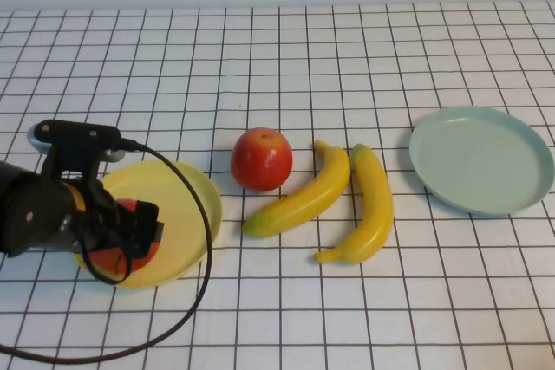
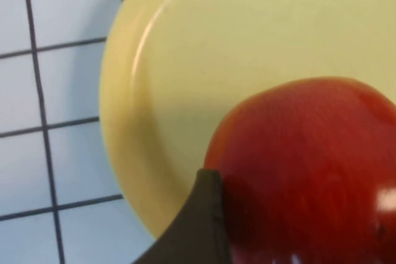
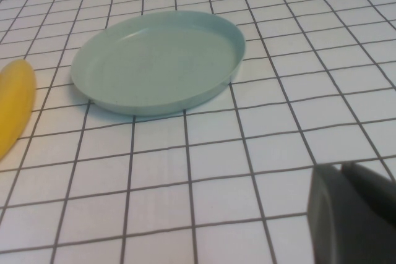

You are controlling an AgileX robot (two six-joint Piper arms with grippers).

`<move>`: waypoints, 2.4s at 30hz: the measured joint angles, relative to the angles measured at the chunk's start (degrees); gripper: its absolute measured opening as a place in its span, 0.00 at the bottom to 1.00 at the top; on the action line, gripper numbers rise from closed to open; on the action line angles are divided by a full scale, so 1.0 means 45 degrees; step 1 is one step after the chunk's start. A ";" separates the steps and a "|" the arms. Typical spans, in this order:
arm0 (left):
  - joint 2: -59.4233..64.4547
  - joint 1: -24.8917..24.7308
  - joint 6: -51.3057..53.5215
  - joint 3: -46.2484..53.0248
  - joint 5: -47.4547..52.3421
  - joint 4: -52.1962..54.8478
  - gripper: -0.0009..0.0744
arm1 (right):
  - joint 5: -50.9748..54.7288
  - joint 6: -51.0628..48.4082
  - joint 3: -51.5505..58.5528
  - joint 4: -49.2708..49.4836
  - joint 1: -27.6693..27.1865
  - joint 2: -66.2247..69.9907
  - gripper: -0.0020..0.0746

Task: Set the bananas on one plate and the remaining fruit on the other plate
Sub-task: Put one type of fruit in the left plate

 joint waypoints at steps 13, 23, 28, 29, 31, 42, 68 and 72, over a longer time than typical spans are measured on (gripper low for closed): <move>-0.2972 -0.0042 0.0000 -0.0581 -0.0834 0.1392 0.90 | 0.0000 0.0000 0.0000 0.0000 0.0000 0.0000 0.01; -0.2649 -0.0009 -0.0464 0.1018 -0.3052 0.1754 0.90 | 0.0000 0.0000 0.0000 0.0000 0.0000 0.0000 0.01; -0.2394 0.0657 0.0152 0.3958 -0.9438 0.1249 0.90 | 0.0000 0.0000 0.0000 0.0000 0.0000 0.0000 0.01; -0.2161 0.0763 0.0779 0.4678 -1.1165 0.0867 0.90 | 0.0000 0.0000 0.0000 0.0000 0.0000 0.0000 0.01; -0.1392 0.0817 0.2151 0.6158 -1.4759 0.0010 0.90 | 0.0000 0.0000 0.0000 0.0000 0.0000 0.0000 0.01; 0.3533 0.0867 0.1825 0.8553 -2.1015 -0.1087 0.90 | 0.0000 0.0000 0.0000 0.0000 0.0000 0.0000 0.01; -0.2094 0.0867 0.0524 0.8474 -1.8374 0.0080 0.90 | 0.0000 0.0000 0.0000 0.0000 0.0000 0.0000 0.01; -0.3453 0.0867 -0.1015 0.7125 -1.3180 0.1567 0.90 | 0.0000 0.0000 0.0000 0.0000 0.0000 0.0000 0.01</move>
